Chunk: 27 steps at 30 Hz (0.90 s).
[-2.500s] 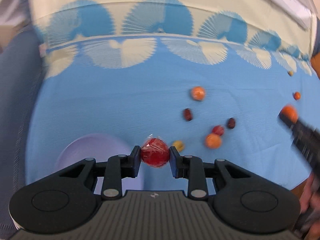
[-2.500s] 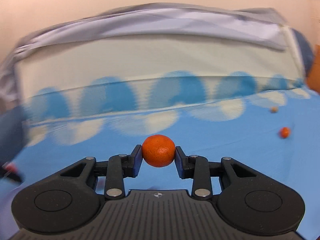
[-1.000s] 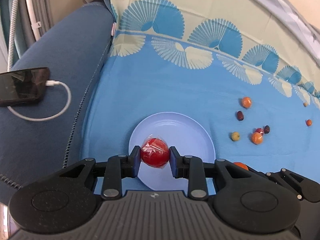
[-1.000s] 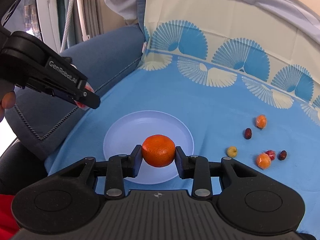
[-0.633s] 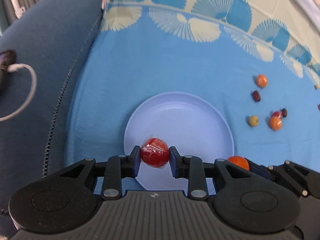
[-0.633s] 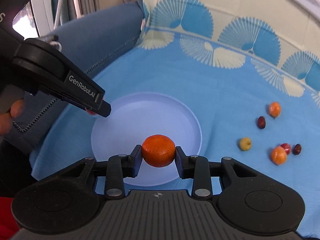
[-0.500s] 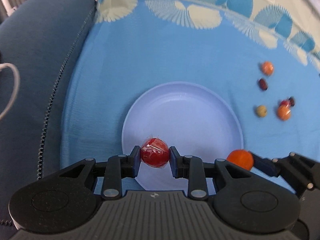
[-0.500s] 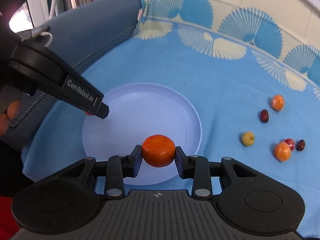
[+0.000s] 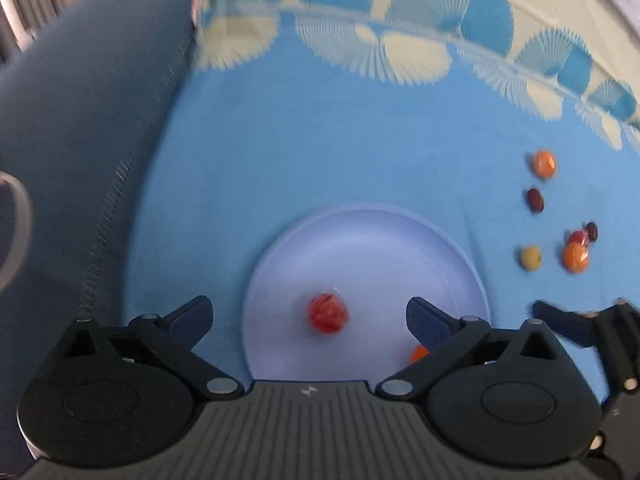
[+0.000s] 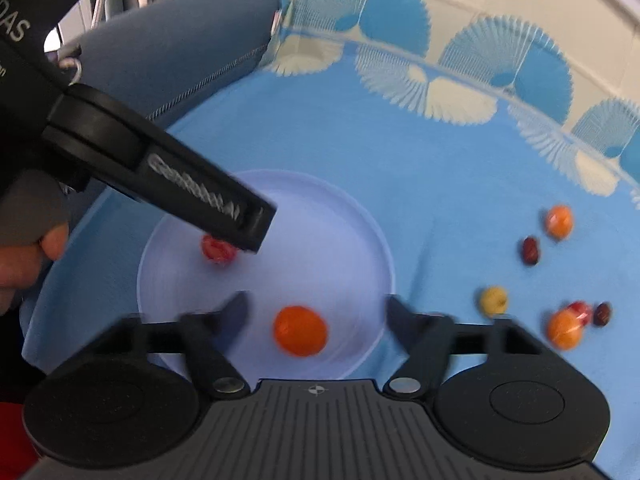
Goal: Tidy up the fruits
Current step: 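Carry both fruits over the plate and open both grippers to drop them, then lift both tools away from the plate toward the remaining fruits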
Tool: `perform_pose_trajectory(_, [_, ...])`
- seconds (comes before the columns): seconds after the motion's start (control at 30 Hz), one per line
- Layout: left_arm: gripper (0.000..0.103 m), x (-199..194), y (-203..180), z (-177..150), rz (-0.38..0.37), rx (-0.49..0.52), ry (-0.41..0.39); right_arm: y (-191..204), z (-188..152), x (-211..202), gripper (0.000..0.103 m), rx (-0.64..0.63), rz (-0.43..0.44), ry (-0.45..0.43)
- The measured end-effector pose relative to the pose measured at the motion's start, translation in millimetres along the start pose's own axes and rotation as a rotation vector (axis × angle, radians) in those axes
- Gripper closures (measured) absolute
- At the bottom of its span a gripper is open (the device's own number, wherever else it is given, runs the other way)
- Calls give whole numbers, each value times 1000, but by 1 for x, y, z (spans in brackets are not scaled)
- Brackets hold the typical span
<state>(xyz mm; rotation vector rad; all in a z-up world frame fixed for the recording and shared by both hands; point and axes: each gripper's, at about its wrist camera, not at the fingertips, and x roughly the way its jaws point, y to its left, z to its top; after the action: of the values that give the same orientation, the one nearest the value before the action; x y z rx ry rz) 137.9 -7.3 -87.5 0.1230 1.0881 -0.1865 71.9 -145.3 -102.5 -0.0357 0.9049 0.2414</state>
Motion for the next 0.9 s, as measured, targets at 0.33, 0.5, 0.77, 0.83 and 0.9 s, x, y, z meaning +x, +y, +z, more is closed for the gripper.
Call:
perform_pose_trajectory(0.33, [0, -80, 22, -67, 61, -45, 12, 1, -25, -85, 1, 67, 37, -54])
perform_pose_trajectory(0.5, [0, -117, 24, -83, 59, -65, -38, 10, -42, -119, 1, 20, -24, -135])
perform_pose_trajectory(0.77, [0, -164, -2, -89, 21, -30, -142, 4, -61, -171, 1, 73, -130, -258])
perform_pose_trajectory(0.83, [0, -174, -10, -93, 10, -15, -169, 1, -66, -187, 1, 84, -159, -293])
perform_pose_trajectory(0.9, [0, -182, -17, -97, 6, -7, -191, -3, -73, -197, 1, 103, -174, -310])
